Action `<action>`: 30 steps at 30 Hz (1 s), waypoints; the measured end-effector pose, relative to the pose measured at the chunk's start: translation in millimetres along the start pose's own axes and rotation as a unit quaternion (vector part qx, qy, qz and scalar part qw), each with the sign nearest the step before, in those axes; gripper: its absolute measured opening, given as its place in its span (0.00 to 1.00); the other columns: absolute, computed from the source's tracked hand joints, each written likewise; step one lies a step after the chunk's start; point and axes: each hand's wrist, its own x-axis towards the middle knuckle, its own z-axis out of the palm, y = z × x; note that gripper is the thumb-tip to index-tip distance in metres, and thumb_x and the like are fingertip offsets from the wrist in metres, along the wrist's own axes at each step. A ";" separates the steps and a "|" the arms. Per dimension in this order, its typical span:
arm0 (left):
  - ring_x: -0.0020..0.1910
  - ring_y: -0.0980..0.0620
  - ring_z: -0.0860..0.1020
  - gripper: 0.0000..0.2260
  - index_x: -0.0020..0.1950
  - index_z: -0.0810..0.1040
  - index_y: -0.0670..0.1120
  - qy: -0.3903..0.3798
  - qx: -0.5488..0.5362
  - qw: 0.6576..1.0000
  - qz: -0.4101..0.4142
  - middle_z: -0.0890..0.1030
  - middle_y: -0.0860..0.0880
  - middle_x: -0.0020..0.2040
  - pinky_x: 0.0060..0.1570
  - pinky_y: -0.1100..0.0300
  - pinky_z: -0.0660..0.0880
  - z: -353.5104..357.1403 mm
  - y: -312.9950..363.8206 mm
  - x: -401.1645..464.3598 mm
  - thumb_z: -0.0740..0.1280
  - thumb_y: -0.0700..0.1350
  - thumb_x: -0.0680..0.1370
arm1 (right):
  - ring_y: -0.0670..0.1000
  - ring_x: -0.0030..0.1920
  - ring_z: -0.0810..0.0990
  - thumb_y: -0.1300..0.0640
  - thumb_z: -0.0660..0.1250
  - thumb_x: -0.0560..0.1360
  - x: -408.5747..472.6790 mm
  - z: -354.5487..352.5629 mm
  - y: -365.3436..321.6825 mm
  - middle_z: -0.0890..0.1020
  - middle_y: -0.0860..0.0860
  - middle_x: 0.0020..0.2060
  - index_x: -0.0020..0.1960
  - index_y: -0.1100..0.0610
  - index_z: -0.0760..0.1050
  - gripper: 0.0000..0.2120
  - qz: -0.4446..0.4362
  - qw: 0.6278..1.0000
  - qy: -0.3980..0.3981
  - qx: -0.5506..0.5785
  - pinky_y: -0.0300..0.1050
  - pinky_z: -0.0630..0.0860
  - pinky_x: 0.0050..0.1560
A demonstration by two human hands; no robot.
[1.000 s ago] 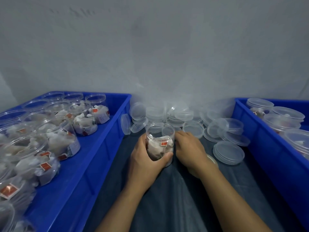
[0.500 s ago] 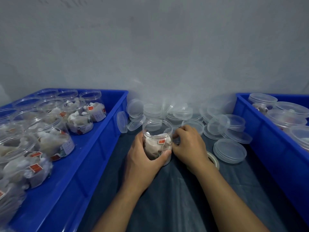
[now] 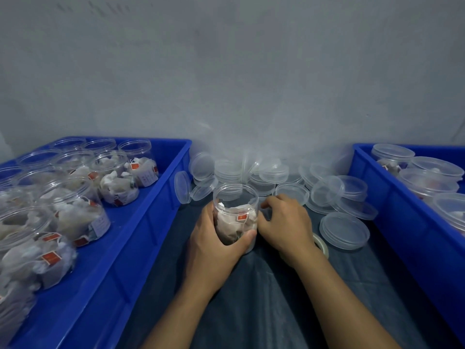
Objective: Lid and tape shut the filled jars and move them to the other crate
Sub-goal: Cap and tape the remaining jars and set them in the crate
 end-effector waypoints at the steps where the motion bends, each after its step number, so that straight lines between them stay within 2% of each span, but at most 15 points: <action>1: 0.56 0.69 0.79 0.31 0.64 0.70 0.73 0.000 0.000 1.000 0.002 0.80 0.70 0.58 0.51 0.60 0.80 -0.3 0.1 -0.1 0.77 0.72 0.64 | 0.56 0.54 0.78 0.42 0.66 0.77 -0.2 -0.8 0.6 0.82 0.49 0.52 0.54 0.51 0.83 0.15 0.005 1.000 -0.001 -0.003 0.50 0.74 0.51; 8: 0.55 0.69 0.79 0.31 0.64 0.70 0.71 0.001 -0.005 1.000 0.002 0.80 0.70 0.58 0.51 0.60 0.80 -0.1 2.9 -0.5 0.77 0.73 0.64 | 0.58 0.52 0.79 0.34 0.66 0.73 -0.9 -2.8 -3.4 0.79 0.50 0.51 0.50 0.48 0.80 0.19 0.051 0.998 -0.016 -0.033 0.51 0.75 0.52; 12: 0.56 0.68 0.80 0.31 0.64 0.71 0.71 0.000 -0.009 1.000 0.002 0.80 0.69 0.58 0.51 0.60 0.80 -0.2 2.7 -1.0 0.77 0.72 0.65 | 0.58 0.51 0.80 0.35 0.68 0.72 -0.1 -2.7 -2.3 0.78 0.50 0.50 0.49 0.49 0.77 0.18 0.055 0.998 -0.028 -0.022 0.51 0.75 0.49; 17: 0.57 0.69 0.79 0.32 0.65 0.70 0.71 -0.004 -0.006 1.000 0.002 0.80 0.69 0.59 0.51 0.61 0.79 0.0 -0.2 -0.5 0.78 0.71 0.64 | 0.57 0.53 0.81 0.36 0.68 0.73 2.2 -4.0 -1.4 0.79 0.48 0.55 0.56 0.48 0.78 0.19 0.055 0.998 -0.022 0.005 0.49 0.73 0.47; 20: 0.56 0.69 0.79 0.32 0.66 0.70 0.71 -0.005 -0.001 1.000 0.001 0.80 0.70 0.59 0.51 0.60 0.79 0.4 -1.5 0.3 0.78 0.70 0.64 | 0.56 0.57 0.80 0.36 0.67 0.75 6.1 -7.5 -2.8 0.78 0.47 0.59 0.59 0.46 0.78 0.19 0.070 0.996 -0.038 0.034 0.49 0.72 0.49; 24: 0.56 0.70 0.79 0.32 0.65 0.69 0.73 -0.007 0.001 1.000 0.001 0.79 0.71 0.60 0.51 0.61 0.78 0.1 -2.6 0.2 0.78 0.70 0.64 | 0.54 0.57 0.79 0.37 0.66 0.74 12.5 -19.0 -1.2 0.79 0.47 0.59 0.57 0.45 0.79 0.17 0.102 0.987 -0.037 0.118 0.52 0.76 0.55; 30: 0.57 0.70 0.78 0.34 0.66 0.69 0.72 -0.012 0.001 1.000 -0.001 0.78 0.70 0.60 0.52 0.61 0.78 0.1 -3.3 0.5 0.78 0.70 0.64 | 0.53 0.58 0.80 0.37 0.67 0.75 21.7 -51.3 -12.4 0.79 0.49 0.59 0.57 0.45 0.80 0.17 0.086 0.973 -0.016 0.215 0.55 0.76 0.62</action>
